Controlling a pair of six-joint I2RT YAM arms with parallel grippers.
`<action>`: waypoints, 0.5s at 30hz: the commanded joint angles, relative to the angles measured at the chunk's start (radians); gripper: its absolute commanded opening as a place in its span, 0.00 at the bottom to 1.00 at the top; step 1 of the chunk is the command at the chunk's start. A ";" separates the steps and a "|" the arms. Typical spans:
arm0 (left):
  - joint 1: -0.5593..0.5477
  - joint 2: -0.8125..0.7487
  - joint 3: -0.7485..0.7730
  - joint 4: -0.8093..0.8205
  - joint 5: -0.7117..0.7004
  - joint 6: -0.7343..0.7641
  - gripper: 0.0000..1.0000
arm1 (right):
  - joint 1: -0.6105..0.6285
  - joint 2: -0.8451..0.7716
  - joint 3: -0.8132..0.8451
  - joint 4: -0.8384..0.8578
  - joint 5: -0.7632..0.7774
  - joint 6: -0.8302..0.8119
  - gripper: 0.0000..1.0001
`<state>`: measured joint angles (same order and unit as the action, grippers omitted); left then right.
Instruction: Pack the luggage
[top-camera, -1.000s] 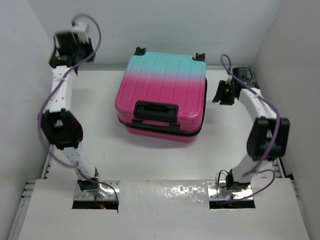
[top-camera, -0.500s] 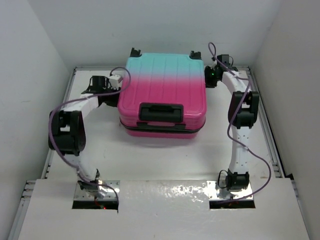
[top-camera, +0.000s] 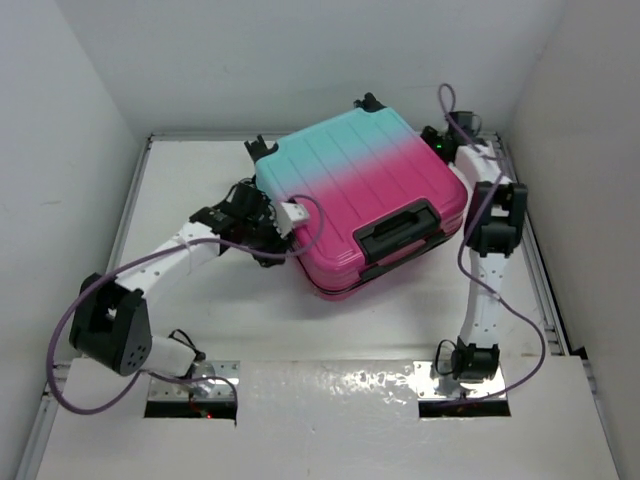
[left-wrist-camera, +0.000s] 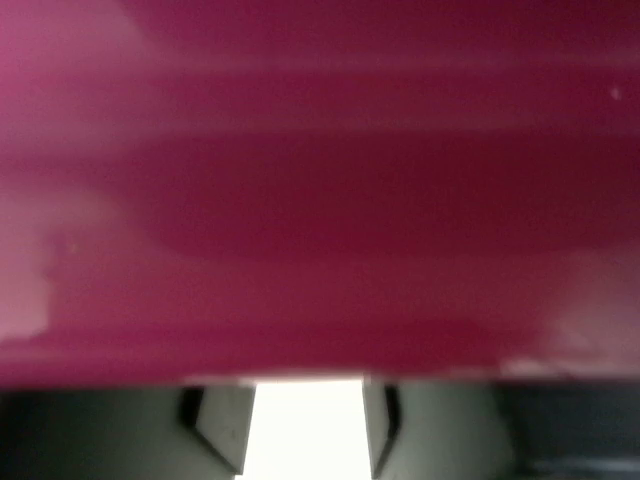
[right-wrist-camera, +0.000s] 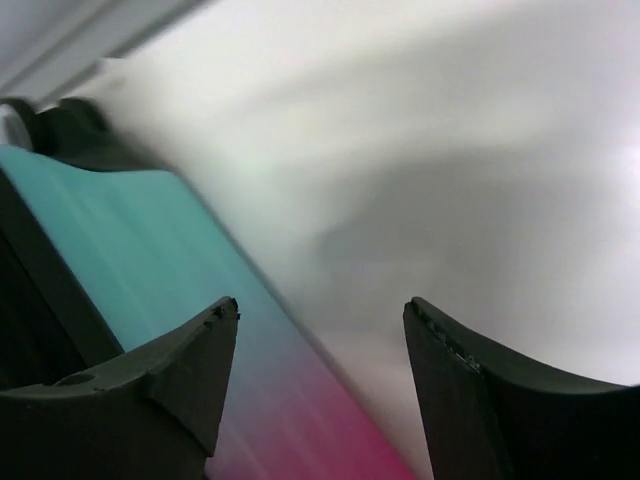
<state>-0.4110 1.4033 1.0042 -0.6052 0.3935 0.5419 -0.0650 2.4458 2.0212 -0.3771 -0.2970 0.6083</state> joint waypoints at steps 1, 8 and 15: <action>-0.019 -0.149 0.019 -0.121 0.024 0.232 0.46 | -0.146 -0.258 -0.030 -0.130 0.108 -0.106 0.69; 0.411 -0.112 0.348 -0.229 0.139 0.606 0.70 | -0.239 -0.389 0.160 -0.516 0.378 -0.305 0.81; 0.453 0.350 0.857 0.039 0.199 0.143 0.64 | -0.253 -0.951 -0.721 -0.220 0.501 -0.191 0.83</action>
<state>0.0399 1.5661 1.7195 -0.6926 0.5335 0.8799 -0.3252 1.6196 1.5162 -0.6460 0.1055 0.3782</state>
